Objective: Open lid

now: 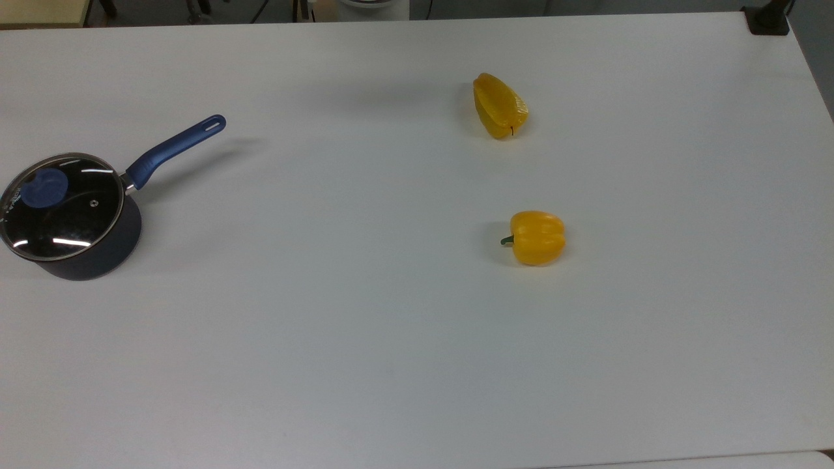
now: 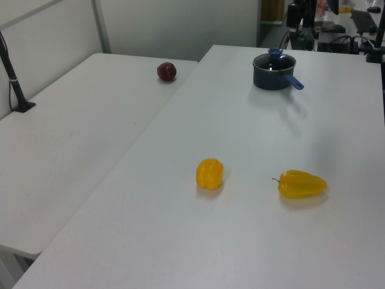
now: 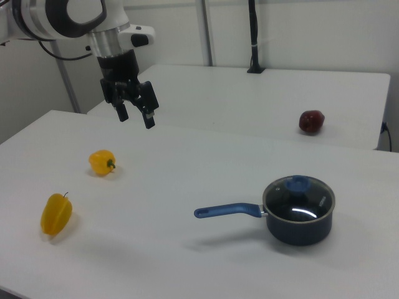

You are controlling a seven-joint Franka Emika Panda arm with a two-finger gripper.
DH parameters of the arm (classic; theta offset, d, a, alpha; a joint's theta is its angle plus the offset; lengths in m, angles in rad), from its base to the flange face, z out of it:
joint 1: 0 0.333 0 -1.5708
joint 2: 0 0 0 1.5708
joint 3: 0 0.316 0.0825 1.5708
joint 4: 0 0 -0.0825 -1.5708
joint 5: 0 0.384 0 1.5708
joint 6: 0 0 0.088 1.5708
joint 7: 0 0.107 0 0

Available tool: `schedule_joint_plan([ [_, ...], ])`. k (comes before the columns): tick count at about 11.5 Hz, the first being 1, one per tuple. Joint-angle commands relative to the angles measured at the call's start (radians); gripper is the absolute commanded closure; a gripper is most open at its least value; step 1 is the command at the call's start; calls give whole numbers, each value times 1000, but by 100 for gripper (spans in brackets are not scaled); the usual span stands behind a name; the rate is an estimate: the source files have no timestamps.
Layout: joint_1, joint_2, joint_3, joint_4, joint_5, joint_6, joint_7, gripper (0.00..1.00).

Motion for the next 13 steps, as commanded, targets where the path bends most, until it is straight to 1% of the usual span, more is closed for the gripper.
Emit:
schedule_joint_plan([
  [1, -9, -34, -7, -9, 19, -7, -19, 0],
  [4, -42, -33, -8, -3, 35, 7, -35, 0],
  [6, -81, -4, -10, 59, 53, 12, -73, 0],
  [8, -133, 33, -10, 71, 52, 141, -67, 0],
  [9, -175, 54, -8, 71, 50, 209, -64, 0],
  [10, -212, 88, -8, 71, 47, 264, -62, 0],
  [13, -314, 192, -10, 51, 36, 493, -59, 0],
])
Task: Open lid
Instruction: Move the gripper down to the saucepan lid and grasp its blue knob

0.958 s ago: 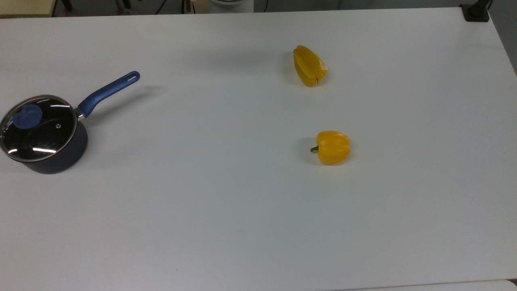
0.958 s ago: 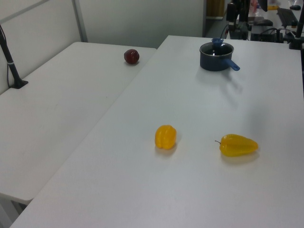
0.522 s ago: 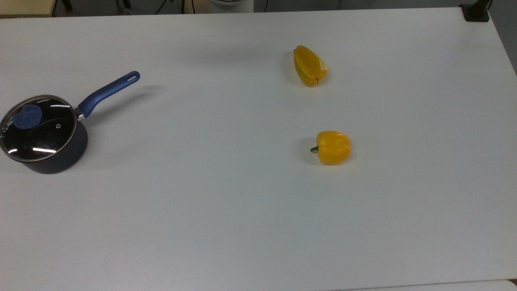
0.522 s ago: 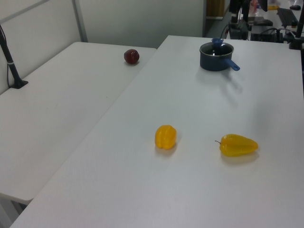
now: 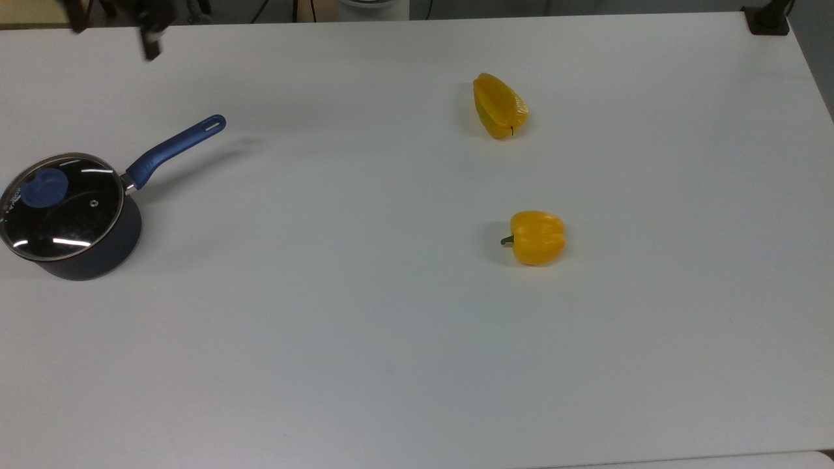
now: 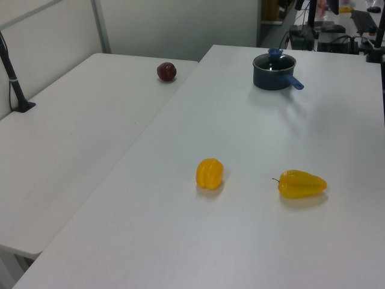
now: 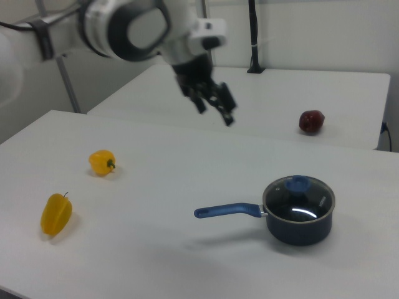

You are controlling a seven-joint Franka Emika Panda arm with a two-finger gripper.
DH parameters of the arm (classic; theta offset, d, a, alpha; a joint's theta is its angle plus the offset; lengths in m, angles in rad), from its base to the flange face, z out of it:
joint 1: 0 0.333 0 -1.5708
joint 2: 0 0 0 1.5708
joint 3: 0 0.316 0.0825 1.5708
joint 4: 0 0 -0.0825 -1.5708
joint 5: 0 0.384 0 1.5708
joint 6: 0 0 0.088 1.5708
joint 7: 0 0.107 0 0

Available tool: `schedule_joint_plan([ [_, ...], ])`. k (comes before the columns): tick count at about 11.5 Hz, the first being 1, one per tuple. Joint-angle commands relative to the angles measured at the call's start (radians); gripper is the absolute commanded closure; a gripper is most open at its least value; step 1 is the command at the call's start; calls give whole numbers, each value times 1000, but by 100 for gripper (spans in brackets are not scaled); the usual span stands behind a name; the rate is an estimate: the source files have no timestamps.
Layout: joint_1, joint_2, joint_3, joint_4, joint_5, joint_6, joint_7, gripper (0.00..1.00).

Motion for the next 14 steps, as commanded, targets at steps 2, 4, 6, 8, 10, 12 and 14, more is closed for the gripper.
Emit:
schedule_joint_plan([
  [2, -120, 172, -2, 2, 1, 285, -13, 0],
  [4, -162, 246, -2, 6, -13, 396, -13, 0],
  [6, -185, 300, -2, 6, -16, 488, -13, 0],
  [8, -185, 343, -2, 6, -16, 537, -13, 0],
  [10, -178, 349, -2, 2, -18, 553, -12, 0],
  [12, -170, 361, 1, 2, -27, 553, -10, 0],
  [14, -155, 361, 2, -1, -30, 551, 4, 0],
])
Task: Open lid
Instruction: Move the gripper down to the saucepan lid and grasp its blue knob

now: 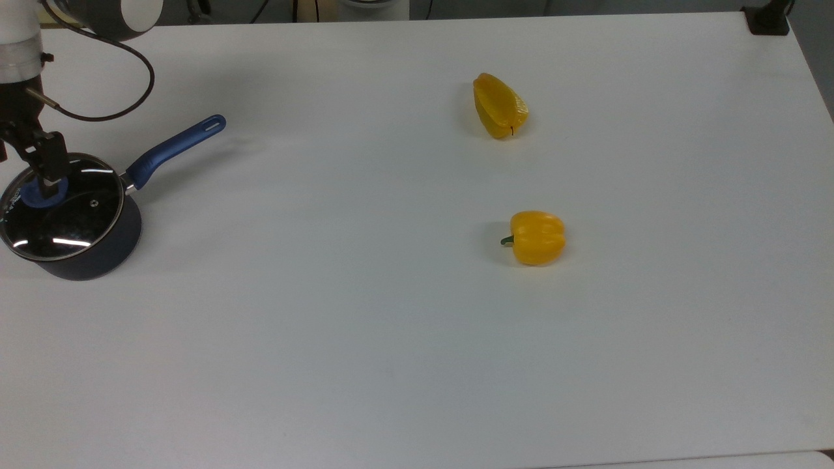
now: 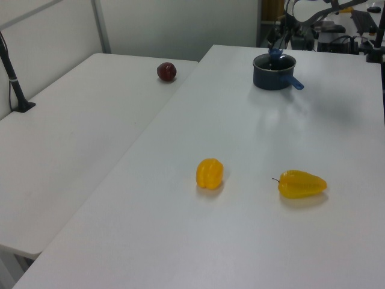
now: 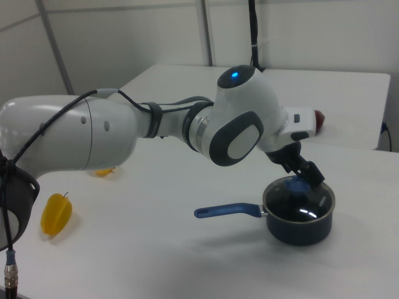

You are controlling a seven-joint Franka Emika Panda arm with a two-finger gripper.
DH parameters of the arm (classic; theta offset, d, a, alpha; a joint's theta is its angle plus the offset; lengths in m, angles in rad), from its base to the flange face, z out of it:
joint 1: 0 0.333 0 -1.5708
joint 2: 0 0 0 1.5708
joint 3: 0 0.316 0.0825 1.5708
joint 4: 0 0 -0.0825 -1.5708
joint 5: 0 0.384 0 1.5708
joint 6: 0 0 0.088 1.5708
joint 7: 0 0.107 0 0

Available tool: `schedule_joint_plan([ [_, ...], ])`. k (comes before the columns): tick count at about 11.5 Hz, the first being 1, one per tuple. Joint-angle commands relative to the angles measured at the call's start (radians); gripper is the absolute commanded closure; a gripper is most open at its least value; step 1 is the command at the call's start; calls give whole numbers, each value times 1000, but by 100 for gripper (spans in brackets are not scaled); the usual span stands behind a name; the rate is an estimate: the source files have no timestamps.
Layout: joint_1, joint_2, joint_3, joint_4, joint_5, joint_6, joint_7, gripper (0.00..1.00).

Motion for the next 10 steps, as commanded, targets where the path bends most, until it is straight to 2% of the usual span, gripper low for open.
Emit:
schedule_joint_plan([
  [1, 33, 4, -1, 0, -20, 11, 23, 0],
  [4, 24, 6, 0, -16, -94, 11, 26, 0],
  [9, 24, 18, 0, -29, -90, 11, 32, 0],
  [10, 23, 16, 0, -29, -87, 11, 70, 0],
])
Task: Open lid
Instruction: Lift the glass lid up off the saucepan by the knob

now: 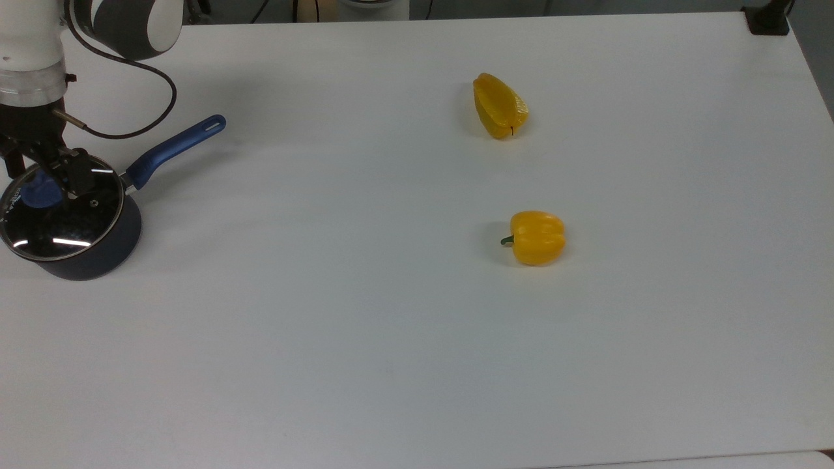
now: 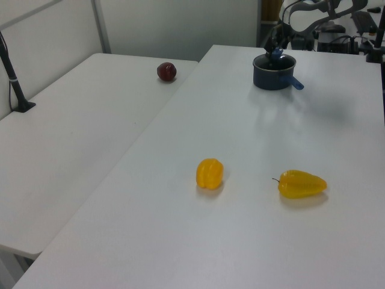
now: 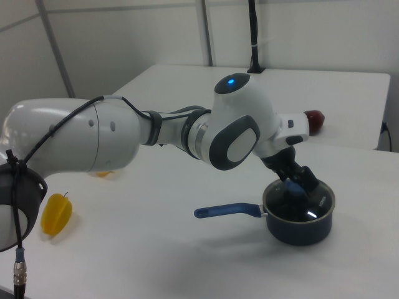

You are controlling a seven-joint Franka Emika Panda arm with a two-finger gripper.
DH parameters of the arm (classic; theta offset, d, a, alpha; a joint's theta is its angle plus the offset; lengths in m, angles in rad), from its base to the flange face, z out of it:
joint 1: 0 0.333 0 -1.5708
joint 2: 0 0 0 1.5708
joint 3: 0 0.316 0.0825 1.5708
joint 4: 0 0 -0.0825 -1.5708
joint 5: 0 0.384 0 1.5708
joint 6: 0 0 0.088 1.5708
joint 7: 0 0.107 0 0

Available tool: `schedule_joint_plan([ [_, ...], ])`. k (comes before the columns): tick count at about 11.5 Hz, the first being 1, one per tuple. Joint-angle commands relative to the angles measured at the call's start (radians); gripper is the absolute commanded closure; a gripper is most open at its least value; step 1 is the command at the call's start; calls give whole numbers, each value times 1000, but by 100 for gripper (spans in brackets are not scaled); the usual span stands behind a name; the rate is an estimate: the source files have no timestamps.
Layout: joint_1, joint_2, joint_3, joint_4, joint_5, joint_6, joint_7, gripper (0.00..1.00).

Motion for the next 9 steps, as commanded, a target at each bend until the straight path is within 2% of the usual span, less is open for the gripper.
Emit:
schedule_joint_plan([
  [1, 3, -11, -4, -16, -15, 11, 105, 0],
  [2, 3, -13, -4, -15, -16, 11, 113, 3],
  [5, 3, -13, -4, -15, -12, 10, 116, 23],
  [8, 3, -22, -2, -14, -6, 5, 124, 35],
  [9, 3, -27, -2, -12, -6, 1, 124, 42],
])
